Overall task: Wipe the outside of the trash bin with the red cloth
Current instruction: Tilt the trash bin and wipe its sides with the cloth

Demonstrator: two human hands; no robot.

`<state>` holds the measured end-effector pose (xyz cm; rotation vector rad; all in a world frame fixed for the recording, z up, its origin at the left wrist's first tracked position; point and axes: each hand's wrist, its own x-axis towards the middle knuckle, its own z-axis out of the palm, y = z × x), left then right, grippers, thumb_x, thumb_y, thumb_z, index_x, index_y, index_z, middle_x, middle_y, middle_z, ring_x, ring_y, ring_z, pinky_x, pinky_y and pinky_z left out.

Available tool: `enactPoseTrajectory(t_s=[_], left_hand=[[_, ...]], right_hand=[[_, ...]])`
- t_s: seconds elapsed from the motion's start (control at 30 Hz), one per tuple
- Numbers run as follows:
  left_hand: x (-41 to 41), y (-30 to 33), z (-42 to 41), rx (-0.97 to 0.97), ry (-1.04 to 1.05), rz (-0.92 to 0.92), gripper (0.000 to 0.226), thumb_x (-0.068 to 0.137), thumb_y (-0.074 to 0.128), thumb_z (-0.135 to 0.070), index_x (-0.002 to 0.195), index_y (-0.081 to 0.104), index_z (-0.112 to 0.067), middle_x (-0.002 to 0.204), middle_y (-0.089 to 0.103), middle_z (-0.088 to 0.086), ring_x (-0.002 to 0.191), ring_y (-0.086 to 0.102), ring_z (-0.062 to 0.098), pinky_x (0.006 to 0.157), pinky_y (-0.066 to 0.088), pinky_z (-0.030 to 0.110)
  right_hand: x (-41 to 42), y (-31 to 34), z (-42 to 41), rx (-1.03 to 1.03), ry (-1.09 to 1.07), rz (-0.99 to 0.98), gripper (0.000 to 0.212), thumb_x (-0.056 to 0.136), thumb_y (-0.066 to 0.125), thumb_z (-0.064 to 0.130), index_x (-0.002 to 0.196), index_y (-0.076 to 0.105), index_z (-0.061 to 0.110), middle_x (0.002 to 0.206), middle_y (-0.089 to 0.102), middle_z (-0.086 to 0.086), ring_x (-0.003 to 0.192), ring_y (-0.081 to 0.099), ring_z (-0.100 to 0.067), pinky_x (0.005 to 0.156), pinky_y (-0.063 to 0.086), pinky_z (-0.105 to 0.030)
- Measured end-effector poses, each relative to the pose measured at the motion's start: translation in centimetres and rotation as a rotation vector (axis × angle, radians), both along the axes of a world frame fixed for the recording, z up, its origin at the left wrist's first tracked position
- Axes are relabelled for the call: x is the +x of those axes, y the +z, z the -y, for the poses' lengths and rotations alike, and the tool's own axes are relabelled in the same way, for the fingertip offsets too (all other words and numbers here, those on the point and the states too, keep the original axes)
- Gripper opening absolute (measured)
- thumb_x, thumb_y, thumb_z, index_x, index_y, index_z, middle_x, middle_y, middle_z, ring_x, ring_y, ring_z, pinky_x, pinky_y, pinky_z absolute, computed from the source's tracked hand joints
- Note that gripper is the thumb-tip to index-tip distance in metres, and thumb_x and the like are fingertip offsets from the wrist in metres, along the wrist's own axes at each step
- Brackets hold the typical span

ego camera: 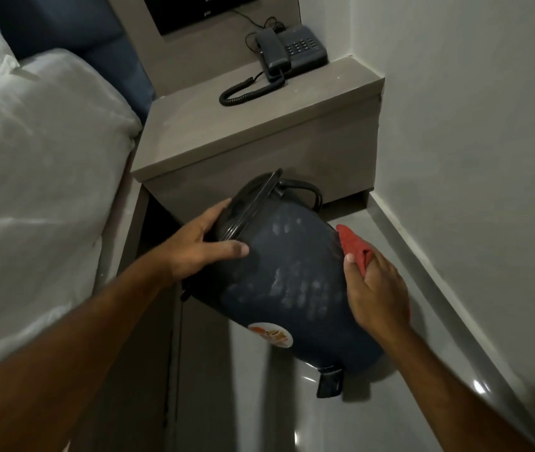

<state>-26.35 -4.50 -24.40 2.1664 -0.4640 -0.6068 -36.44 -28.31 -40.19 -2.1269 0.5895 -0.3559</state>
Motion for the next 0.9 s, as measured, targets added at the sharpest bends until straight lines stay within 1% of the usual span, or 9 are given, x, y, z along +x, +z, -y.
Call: enactPoseTrajectory(t_s=[0.1, 0.23, 0.3, 0.37, 0.47, 0.57, 0.67, 0.8, 0.9], left_hand=[[-0.5, -1.2, -0.2, -0.052, 0.091, 0.154, 0.066, 0.07, 0.073, -0.041, 0.129, 0.045, -0.049, 0.12, 0.057, -0.012, 0.102, 0.062, 0.007, 0.075, 0.058, 0.025], [0.3, -0.9, 1.9, -0.013, 0.179, 0.198, 0.058, 0.064, 0.07, -0.052, 0.119, 0.054, -0.044, 0.111, 0.063, -0.009, 0.101, 0.064, 0.018, 0.084, 0.058, 0.043], [0.7, -0.4, 3.9, 0.02, 0.193, 0.215, 0.05, 0.062, 0.068, -0.056, 0.109, 0.055, -0.046, 0.101, 0.064, -0.014, 0.091, 0.066, 0.013, 0.074, 0.059, 0.036], [1.2, -0.2, 5.7, 0.073, 0.255, 0.25, 0.048, 0.06, 0.066, -0.059, 0.103, 0.055, -0.044, 0.093, 0.064, -0.014, 0.082, 0.065, 0.01, 0.063, 0.055, 0.029], [1.5, -0.2, 7.5, 0.17, 0.351, 0.265, 0.068, 0.051, 0.061, -0.068, 0.11, 0.057, -0.035, 0.087, 0.063, -0.01, 0.076, 0.064, 0.013, 0.06, 0.054, 0.028], [1.6, 0.0, 9.2, 0.215, 0.37, 0.287, 0.074, 0.047, 0.058, -0.075, 0.105, 0.057, -0.03, 0.081, 0.062, -0.007, 0.071, 0.064, 0.014, 0.053, 0.049, 0.025], [1.8, 0.2, 11.3, 0.253, 0.406, 0.32, 0.074, 0.045, 0.058, -0.078, 0.096, 0.061, -0.025, 0.08, 0.063, -0.004, 0.069, 0.062, 0.016, 0.052, 0.048, 0.027], [1.8, 0.5, 13.2, 0.319, 0.462, 0.35, 0.071, 0.04, 0.057, -0.079, 0.083, 0.063, -0.023, 0.075, 0.063, -0.003, 0.064, 0.06, 0.019, 0.051, 0.045, 0.029], [2.2, 0.9, 13.7, 0.332, 0.468, 0.299, 0.062, 0.041, 0.057, -0.077, 0.072, 0.061, -0.023, 0.071, 0.065, -0.001, 0.061, 0.063, 0.019, 0.05, 0.046, 0.027]], right_hand=[[0.9, 0.2, 0.3, -0.014, 0.012, 0.007, 0.068, 0.096, 0.024, 0.064, 0.134, 0.055, 0.017, 0.128, 0.065, -0.013, 0.116, 0.059, -0.034, 0.1, 0.045, -0.049], [3.9, 2.8, 0.3, 0.061, 0.032, -0.097, 0.061, 0.095, 0.023, 0.065, 0.114, 0.06, 0.021, 0.104, 0.067, -0.008, 0.101, 0.063, -0.032, 0.088, 0.048, -0.045], [5.5, 5.1, -1.3, 0.064, 0.078, 0.026, 0.067, 0.092, 0.022, 0.068, 0.128, 0.056, 0.023, 0.114, 0.065, -0.007, 0.109, 0.06, -0.03, 0.092, 0.048, -0.049], [6.4, 7.1, -3.4, 0.023, 0.105, 0.183, 0.066, 0.093, 0.023, 0.065, 0.142, 0.045, 0.028, 0.136, 0.058, -0.005, 0.126, 0.051, -0.027, 0.105, 0.041, -0.054], [5.5, 7.1, -4.1, -0.104, 0.128, 0.309, 0.062, 0.096, 0.028, 0.057, 0.151, 0.03, 0.029, 0.154, 0.046, -0.002, 0.138, 0.041, -0.026, 0.112, 0.033, -0.057], [3.4, 4.7, -2.8, -0.292, 0.21, 0.426, 0.061, 0.099, 0.035, 0.05, 0.154, 0.025, 0.028, 0.16, 0.037, -0.003, 0.144, 0.035, -0.029, 0.113, 0.03, -0.057], [0.6, 1.5, -2.5, -0.517, 0.253, 0.46, 0.066, 0.1, 0.032, 0.055, 0.158, 0.02, 0.025, 0.164, 0.028, -0.008, 0.148, 0.026, -0.037, 0.113, 0.026, -0.064], [-0.7, 0.3, -4.0, -0.696, 0.359, 0.551, 0.072, 0.097, 0.04, 0.058, 0.159, 0.02, 0.028, 0.169, 0.013, -0.001, 0.152, 0.014, -0.04, 0.112, 0.017, -0.071], [0.6, 1.5, -5.2, -0.754, 0.368, 0.576, 0.076, 0.093, 0.052, 0.059, 0.158, 0.025, 0.031, 0.167, 0.021, -0.001, 0.152, 0.015, -0.038, 0.111, 0.017, -0.071]])
